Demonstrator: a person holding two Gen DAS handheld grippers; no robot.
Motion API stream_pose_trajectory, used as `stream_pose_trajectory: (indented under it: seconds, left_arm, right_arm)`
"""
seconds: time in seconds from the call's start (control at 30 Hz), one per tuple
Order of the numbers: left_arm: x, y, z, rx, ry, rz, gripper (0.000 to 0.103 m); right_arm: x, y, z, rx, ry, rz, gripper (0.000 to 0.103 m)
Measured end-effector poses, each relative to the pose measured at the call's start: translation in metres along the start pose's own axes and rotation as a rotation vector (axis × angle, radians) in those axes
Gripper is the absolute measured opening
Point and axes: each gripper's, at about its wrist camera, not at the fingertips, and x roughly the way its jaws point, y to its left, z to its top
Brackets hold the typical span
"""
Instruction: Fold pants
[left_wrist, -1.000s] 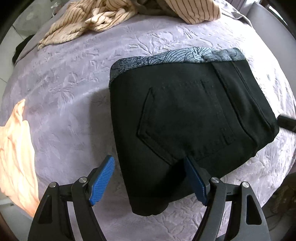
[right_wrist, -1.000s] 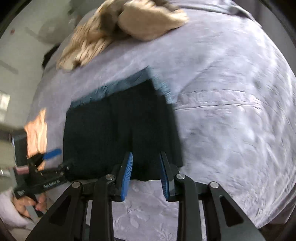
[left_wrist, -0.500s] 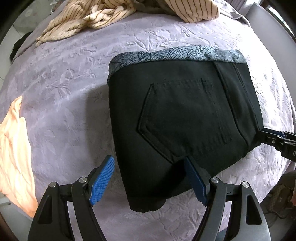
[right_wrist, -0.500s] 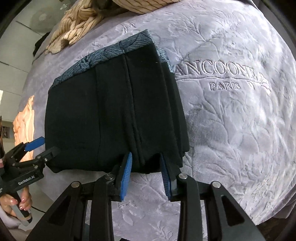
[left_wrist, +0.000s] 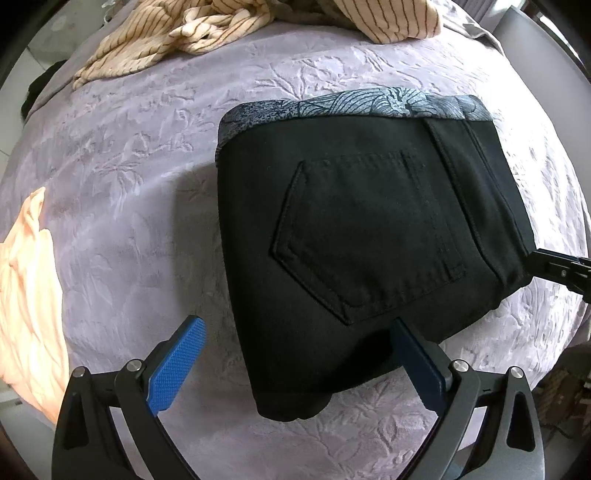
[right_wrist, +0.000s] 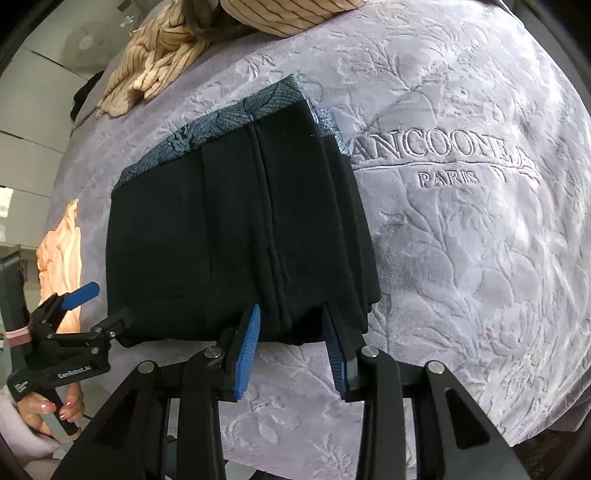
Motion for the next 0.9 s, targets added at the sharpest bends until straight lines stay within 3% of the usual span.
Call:
stream_pose_trajectory:
  seconds: [0.17,0.6,0.73,0.9]
  left_arm:
    - [0.001,0.0,0.001,-0.002,0.004,0.003,0.101]
    - [0.009,0.009,0.014,-0.018,0.032,-0.009,0.101]
    - [0.003,0.013,0.023,-0.026,0.006,-0.014,0.101]
    - [0.003,0.029,0.044,-0.071,-0.009,-0.01,0.101]
  right_arm:
    - [-0.002,0.001,0.002,0.003,0.0,0.015,0.049]
    - [0.004,0.0,0.005,0.019,0.0,0.025,0.055]
    - [-0.011,-0.004,0.013,0.033,-0.074,0.053,0.055]
    - [-0.019,-0.012,0.048,0.059,-0.121,0.101,0.055]
